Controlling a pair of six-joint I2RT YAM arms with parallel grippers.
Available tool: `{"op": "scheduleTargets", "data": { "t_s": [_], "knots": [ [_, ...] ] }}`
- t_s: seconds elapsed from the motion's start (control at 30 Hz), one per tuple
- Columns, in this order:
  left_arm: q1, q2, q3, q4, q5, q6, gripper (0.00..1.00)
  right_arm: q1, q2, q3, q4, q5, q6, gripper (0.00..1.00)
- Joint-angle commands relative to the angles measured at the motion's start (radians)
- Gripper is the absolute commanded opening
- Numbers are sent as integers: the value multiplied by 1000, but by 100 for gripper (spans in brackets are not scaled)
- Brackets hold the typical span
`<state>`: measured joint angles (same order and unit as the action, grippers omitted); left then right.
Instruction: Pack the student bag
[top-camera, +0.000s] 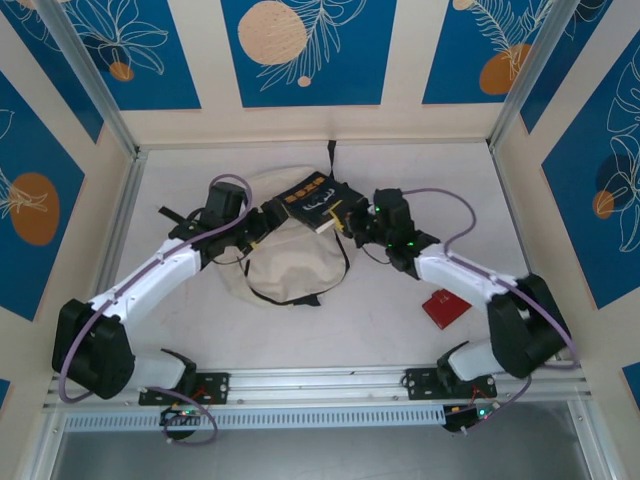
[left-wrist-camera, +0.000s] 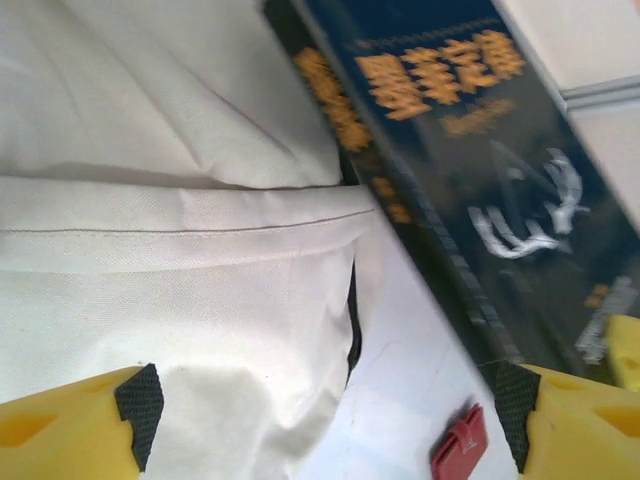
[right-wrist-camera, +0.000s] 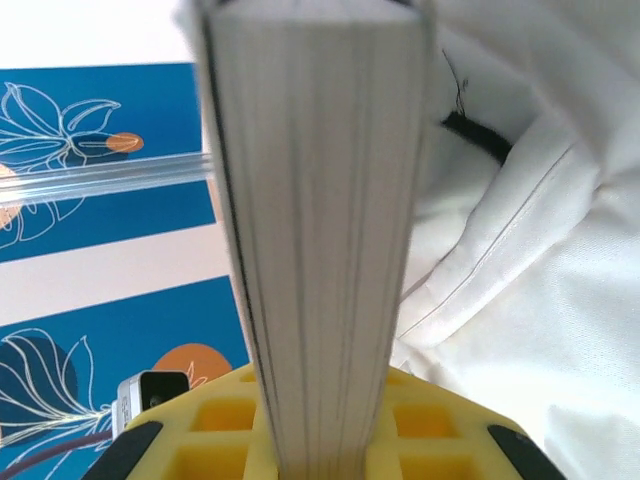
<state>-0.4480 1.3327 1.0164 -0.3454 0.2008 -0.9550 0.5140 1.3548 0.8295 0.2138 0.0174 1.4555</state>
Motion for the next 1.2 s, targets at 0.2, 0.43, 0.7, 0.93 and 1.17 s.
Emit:
{"op": "scheduleTargets", "data": {
  "t_s": [0.2, 0.43, 0.7, 0.93, 1.17],
  "knots": [
    [-142, 57, 165, -303, -56, 437, 87, -145, -340, 54, -418, 79, -331, 6],
    [-252, 208, 216, -338, -69, 451, 83, -243, -474, 18, -560, 94, -354, 6],
    [-317, 376, 266, -430, -132, 446, 80, -275, -501, -18, -574, 65, -338, 6],
    [-329, 471, 284, -491, -143, 456, 79, -282, -496, -40, -545, 50, -321, 6],
    [-327, 521, 313, -492, -149, 461, 60, -284, -496, -44, -544, 37, -317, 6]
  ]
}}
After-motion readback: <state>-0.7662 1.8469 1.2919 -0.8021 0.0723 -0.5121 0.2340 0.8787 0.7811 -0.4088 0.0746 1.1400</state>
